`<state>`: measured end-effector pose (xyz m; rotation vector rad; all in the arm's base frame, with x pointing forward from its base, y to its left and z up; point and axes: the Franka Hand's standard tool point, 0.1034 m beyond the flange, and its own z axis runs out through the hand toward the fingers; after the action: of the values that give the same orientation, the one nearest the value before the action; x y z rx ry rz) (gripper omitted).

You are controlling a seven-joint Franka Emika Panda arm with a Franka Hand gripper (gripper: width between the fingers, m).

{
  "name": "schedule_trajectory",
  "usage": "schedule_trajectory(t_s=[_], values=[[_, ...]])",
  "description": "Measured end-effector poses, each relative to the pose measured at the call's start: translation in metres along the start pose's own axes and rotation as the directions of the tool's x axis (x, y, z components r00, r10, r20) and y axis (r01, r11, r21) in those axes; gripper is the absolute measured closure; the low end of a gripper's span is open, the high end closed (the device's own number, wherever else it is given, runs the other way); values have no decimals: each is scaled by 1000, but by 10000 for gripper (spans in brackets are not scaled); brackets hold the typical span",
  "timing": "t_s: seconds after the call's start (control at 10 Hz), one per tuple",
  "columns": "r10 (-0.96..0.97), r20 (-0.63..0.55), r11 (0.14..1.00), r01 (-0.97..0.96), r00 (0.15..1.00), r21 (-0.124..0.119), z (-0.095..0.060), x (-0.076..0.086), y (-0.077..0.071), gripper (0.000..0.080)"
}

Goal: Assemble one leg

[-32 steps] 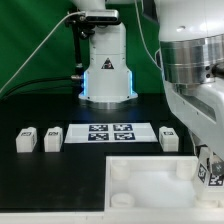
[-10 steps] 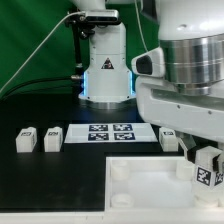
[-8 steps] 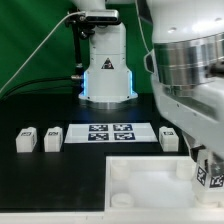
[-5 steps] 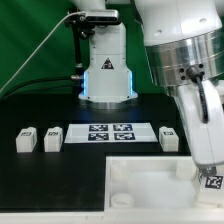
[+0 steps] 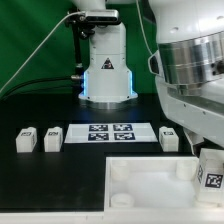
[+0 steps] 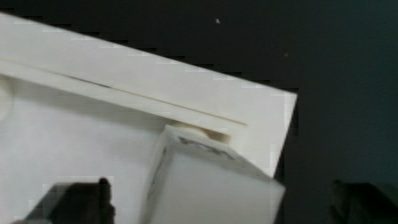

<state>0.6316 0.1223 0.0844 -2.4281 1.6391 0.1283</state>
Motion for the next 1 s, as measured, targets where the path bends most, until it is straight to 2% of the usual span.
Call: schedule_trajectory(t_s=[0.2,0.3,0.4,0.5,0.6,0.7,0.8,0.9,1.0], values=[[-205,0,979,205,979,-1,0,2,1,158],[-320,-2,947,320,948,-10,1,3,2,151],[-514,-12,857,514,857,-42,2,6,1,151],[-646,-10,762,645,763,-57,3,9,1,150],[-709,-5,704,708,705,-60,3,11,2,191],[-718,-4,695,716,696,-59,3,11,2,191],[-679,-7,734,677,735,-56,4,10,2,330],[-685,-6,728,683,729,-57,4,11,2,466],[-616,-11,787,614,788,-56,4,12,3,466]])
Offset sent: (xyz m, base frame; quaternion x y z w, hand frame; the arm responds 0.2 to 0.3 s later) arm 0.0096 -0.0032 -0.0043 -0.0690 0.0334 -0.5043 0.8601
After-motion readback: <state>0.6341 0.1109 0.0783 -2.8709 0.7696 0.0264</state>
